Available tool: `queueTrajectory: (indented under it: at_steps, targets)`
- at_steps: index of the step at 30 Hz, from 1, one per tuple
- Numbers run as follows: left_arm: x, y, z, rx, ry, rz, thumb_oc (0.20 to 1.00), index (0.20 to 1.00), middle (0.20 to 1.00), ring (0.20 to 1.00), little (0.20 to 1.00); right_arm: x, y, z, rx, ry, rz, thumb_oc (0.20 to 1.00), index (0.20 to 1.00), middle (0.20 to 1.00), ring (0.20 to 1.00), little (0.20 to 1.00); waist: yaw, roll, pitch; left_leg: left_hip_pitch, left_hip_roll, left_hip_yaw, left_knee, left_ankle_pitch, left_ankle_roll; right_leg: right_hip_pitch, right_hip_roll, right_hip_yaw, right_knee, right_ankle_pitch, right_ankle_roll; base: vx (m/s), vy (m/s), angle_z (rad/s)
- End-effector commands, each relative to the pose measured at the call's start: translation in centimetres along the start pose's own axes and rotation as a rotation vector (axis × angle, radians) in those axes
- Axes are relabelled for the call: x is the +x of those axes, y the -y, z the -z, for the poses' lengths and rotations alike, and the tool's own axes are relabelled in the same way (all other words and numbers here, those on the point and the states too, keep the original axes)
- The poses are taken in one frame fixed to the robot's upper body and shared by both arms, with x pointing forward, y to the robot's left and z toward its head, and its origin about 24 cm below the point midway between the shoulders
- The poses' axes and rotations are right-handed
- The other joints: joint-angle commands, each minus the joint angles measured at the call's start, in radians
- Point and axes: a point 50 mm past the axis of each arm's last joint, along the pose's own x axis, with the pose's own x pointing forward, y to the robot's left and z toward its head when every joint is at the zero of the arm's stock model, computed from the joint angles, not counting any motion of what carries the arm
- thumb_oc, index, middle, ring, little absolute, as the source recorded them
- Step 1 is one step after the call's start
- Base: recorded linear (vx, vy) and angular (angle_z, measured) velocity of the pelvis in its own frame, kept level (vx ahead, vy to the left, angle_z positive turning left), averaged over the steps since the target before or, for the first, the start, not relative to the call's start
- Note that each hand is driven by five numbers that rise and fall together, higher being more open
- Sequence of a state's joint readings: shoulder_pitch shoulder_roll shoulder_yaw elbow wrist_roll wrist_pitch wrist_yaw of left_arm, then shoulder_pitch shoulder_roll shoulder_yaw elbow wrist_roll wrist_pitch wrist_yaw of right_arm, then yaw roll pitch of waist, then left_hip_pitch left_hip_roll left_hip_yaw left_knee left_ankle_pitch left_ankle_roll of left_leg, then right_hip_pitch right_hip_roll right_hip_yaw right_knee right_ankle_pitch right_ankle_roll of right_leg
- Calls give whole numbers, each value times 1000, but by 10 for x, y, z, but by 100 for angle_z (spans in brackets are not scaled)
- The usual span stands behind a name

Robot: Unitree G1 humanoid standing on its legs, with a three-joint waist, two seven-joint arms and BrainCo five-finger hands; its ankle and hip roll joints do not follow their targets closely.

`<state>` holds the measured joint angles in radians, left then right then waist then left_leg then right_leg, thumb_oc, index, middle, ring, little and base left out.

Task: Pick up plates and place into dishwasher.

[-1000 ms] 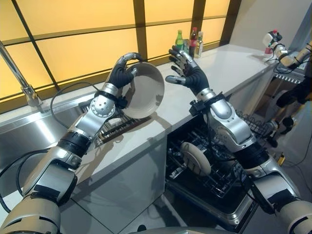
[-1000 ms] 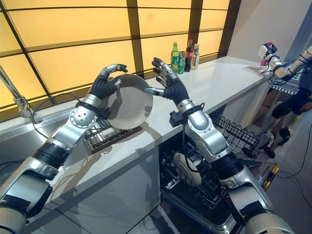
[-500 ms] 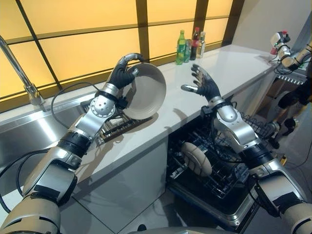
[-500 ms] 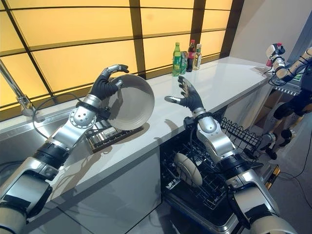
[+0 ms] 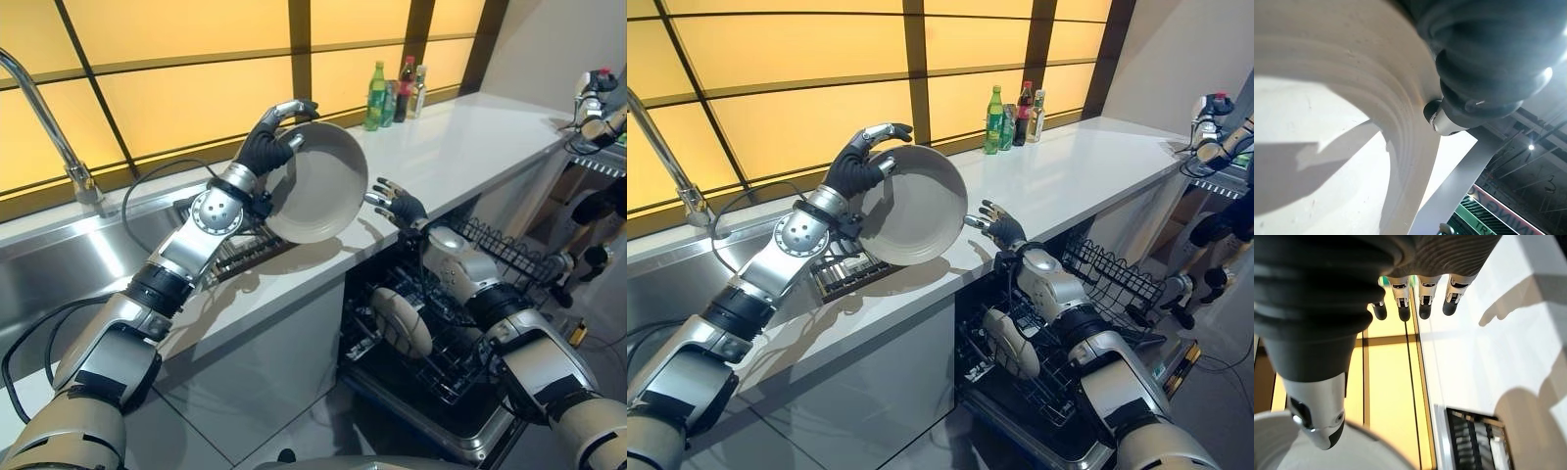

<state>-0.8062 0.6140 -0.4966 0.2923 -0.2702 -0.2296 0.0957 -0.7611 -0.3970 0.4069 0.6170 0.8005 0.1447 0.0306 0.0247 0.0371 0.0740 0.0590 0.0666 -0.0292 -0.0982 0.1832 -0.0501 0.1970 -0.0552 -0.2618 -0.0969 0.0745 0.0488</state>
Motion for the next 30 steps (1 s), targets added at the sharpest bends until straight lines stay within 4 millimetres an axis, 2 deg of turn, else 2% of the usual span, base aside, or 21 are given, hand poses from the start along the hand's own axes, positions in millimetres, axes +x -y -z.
queueTrajectory:
  at_steps: [1, 8, 17, 18, 19, 30]
  targets:
    - [26, -5, -39, -11, 166, 2, 200, 200, 200, 200, 200, 13, -20, -55, -14, 138, -110, 1000, 1000, 1000, 1000, 1000, 61, -27, 16, 104, -108, 31, 11, -218, 25, -8, -22, 3, 10, -76, 33, 38, 12, 10]
    - [23, -3, -36, -9, 156, 13, 200, 200, 200, 200, 200, 12, -41, -56, 32, 146, -244, 1000, 1000, 1000, 1000, 1000, 64, -28, 11, 106, -111, 23, 11, -217, 27, -3, -22, 4, 10, -79, 30, 20, 11, 6]
    - [22, -4, -35, -34, 153, 14, 200, 200, 200, 200, 200, 9, -40, -49, 20, 98, -309, 1000, 1000, 1000, 1000, 1000, 60, -32, 8, 108, -110, 25, 11, -217, 28, -1, -22, 6, 10, -80, 31, 0, 0, 0]
    - [22, -2, -35, -35, 155, 18, 200, 200, 200, 200, 200, 9, -41, -49, 23, 103, -317, 859, 859, 859, 859, 859, 60, -32, 8, 109, -110, 24, 11, -217, 28, 0, -22, 6, 10, -80, 31, 0, 0, 0]
    - [22, -1, -35, -37, 157, 22, 200, 200, 200, 200, 200, 10, -43, -49, 32, 111, -320, 200, 200, 200, 200, 200, 60, -31, 8, 111, -110, 24, 11, -217, 28, 1, -22, 6, 10, -80, 30, 0, 0, 0]
    - [20, 2, -31, -44, 143, 13, 200, 200, 200, 200, 200, 7, -51, -64, 82, 277, -306, 200, 200, 200, 200, 200, 62, -25, 7, 116, -110, 17, 11, -220, 31, 8, -21, 12, 10, -84, 29, 9, 0, 0]
